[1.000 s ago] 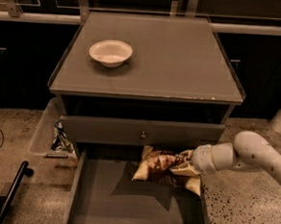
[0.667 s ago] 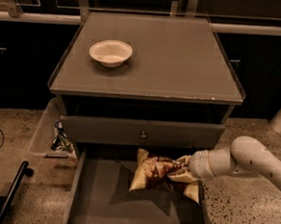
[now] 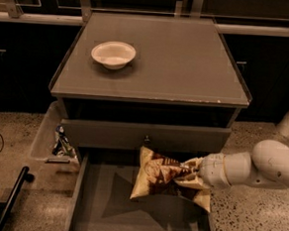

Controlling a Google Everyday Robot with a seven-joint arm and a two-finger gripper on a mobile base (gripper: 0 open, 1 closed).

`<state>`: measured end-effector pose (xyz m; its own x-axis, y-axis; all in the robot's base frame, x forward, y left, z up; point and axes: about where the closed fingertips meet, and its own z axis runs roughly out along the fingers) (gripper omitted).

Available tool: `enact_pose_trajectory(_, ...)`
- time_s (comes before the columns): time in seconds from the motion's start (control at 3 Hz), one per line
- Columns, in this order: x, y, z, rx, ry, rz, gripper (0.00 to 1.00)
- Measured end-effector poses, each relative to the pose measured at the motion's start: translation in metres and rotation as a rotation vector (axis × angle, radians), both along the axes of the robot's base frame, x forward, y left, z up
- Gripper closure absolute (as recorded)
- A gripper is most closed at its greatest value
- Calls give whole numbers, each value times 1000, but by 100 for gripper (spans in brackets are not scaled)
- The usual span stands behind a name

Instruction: Pick brown chip bag from middle drawer and place on counter

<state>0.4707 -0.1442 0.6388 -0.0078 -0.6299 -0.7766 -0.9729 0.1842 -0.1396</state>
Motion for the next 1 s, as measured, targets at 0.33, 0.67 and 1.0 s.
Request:
enact_pose_trajectory(0.33, 10, -19, 56, -74, -70, -10, 100)
enact_pose_trajectory(0.67, 25, -40, 123, -158, -130, -24, 100)
enact_pose_trajectory(1.0, 34, -65, 188, -212, -163, -41, 100)
